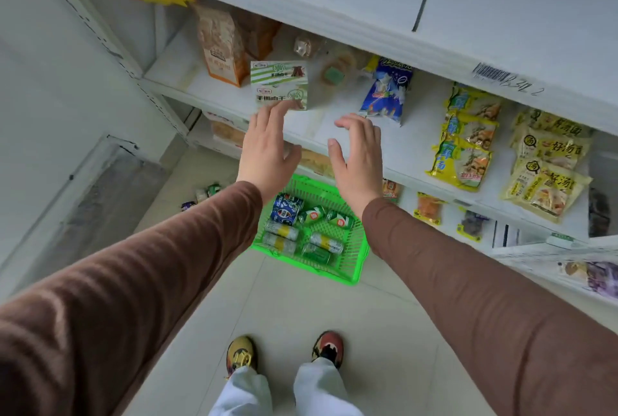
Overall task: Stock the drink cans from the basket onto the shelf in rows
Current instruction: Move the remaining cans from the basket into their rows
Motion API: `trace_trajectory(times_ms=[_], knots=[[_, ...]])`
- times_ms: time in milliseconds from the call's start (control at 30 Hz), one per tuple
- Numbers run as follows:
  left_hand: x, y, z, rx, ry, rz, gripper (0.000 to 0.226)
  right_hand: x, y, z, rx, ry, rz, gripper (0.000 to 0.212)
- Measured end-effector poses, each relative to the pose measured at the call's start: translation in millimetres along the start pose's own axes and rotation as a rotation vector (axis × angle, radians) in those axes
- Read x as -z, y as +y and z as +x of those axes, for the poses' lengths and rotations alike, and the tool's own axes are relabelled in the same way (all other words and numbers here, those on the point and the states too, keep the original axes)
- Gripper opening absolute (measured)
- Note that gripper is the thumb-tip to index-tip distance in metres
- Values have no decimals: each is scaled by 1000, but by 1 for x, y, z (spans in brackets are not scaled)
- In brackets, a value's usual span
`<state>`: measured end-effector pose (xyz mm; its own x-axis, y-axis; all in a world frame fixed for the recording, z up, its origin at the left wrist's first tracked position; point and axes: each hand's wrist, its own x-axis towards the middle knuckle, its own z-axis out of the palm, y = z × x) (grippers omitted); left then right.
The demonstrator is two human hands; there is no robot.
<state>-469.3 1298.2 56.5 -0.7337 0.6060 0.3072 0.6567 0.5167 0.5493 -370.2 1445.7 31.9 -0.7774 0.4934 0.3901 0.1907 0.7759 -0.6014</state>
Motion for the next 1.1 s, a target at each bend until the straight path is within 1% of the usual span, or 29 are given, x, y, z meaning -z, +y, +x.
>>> trace_trajectory(times_ms=[67, 200, 367, 467, 633, 767, 867, 1000, 1100], knots=[[-10, -28, -27, 42, -54, 15, 67, -28, 7, -29, -73, -55, -12, 25], [-41, -90, -83, 167, -232, 48, 69, -93, 31, -88, -273, -206, -14, 30], [-105, -163, -142, 195, -459, 138, 70, -179, 86, -155, -503, -401, -15, 38], [-153, -201, -165, 207, -558, 162, 71, -223, 123, -187, -613, -539, -33, 40], [-232, -257, -186, 233, -714, 214, 69, -298, 186, -224, -668, -795, -87, 48], [-287, -294, -190, 238, -770, 229, 67, -359, 225, -236, -669, -963, -132, 56], [-323, -315, -189, 250, -819, 242, 67, -402, 249, -241, -665, -1026, -166, 57], [-363, -339, -186, 237, -878, 258, 69, -451, 278, -244, -667, -1051, -210, 56], [-383, -353, -186, 221, -910, 262, 69, -477, 293, -247, -692, -1055, -226, 76]])
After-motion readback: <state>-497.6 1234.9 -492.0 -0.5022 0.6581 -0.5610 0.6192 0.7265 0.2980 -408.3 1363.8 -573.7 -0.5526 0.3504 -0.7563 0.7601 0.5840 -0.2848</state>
